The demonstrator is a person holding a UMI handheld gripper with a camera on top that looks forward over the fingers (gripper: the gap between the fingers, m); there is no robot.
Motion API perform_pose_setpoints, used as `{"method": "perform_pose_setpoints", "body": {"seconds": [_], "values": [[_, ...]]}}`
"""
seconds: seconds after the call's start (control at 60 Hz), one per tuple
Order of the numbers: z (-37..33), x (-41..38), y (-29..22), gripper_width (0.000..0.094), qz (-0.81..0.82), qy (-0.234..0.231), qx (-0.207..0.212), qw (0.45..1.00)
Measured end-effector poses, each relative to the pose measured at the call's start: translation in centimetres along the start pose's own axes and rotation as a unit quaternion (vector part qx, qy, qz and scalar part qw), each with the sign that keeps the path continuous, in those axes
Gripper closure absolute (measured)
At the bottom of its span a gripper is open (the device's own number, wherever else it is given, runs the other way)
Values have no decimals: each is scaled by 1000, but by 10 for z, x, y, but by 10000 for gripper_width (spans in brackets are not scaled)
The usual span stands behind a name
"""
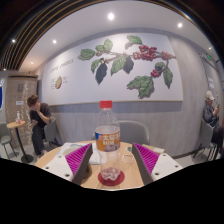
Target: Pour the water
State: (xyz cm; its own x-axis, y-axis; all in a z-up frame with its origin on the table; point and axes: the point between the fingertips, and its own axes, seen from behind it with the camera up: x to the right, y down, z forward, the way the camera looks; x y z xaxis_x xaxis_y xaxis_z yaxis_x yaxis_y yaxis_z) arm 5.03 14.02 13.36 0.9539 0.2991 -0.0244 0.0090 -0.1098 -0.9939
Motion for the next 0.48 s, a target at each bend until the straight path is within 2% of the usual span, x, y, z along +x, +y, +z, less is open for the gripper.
{"method": "perform_pose_setpoints", "body": {"seconds": [0.217, 0.483], "values": [[-86, -8, 22, 91, -8, -24, -4, 1000], [-151, -17, 46, 90, 8, -57, -18, 998]]}}
